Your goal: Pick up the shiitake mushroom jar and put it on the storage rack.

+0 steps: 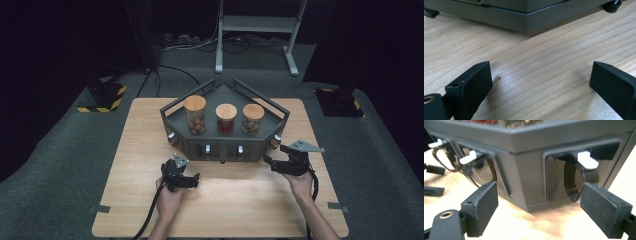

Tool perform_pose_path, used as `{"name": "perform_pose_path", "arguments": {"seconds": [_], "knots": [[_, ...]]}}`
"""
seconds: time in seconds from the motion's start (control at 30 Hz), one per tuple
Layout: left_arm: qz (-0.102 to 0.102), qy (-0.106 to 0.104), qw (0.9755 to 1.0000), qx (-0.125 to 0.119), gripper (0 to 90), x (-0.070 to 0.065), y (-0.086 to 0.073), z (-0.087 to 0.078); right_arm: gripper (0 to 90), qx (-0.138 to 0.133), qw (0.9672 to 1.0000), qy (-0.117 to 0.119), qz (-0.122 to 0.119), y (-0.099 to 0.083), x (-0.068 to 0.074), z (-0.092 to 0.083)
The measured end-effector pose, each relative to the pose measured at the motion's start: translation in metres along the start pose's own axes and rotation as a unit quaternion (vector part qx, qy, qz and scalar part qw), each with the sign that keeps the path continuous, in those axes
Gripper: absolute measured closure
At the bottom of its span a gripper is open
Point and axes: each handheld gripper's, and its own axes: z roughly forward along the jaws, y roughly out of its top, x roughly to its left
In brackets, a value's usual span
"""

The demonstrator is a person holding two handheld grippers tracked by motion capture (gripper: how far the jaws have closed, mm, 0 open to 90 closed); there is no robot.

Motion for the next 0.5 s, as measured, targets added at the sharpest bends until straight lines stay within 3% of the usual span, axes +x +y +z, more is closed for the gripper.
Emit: {"name": "perform_pose_path", "arguments": {"seconds": [0.5], "knots": [[0.000,0.000,1.0000,0.000,4.3,0.000,0.000,0.000,14.6,0.066,0.9977,-0.016,-0.004,-0.030,-0.001,0.017]]}}
